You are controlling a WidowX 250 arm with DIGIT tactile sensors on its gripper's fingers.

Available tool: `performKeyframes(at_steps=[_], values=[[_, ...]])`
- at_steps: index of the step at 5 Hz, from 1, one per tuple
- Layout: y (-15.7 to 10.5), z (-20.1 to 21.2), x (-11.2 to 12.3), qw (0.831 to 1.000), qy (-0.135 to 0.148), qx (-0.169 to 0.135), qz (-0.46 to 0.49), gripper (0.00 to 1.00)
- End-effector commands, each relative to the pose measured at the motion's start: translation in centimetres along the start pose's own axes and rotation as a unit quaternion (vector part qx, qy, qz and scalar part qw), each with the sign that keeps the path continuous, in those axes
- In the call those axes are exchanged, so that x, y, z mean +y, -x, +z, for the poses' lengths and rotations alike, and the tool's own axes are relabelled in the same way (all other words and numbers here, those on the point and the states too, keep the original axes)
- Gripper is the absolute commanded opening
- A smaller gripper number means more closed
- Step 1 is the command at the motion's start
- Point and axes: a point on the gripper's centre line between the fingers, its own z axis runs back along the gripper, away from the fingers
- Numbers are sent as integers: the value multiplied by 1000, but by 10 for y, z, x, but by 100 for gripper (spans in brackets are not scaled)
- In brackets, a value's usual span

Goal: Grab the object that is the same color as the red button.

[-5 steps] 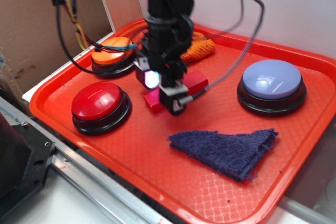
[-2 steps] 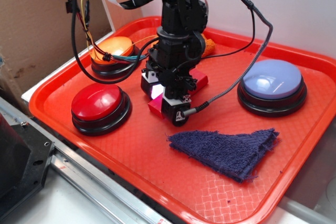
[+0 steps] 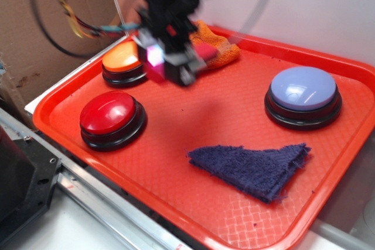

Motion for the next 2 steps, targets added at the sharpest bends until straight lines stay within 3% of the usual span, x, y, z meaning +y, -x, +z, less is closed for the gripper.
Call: performKeyframes(at_steps=[1, 2], values=[[53, 98, -12, 996, -30, -71, 36, 20], [76, 144, -22, 995, -19, -94, 34, 0]])
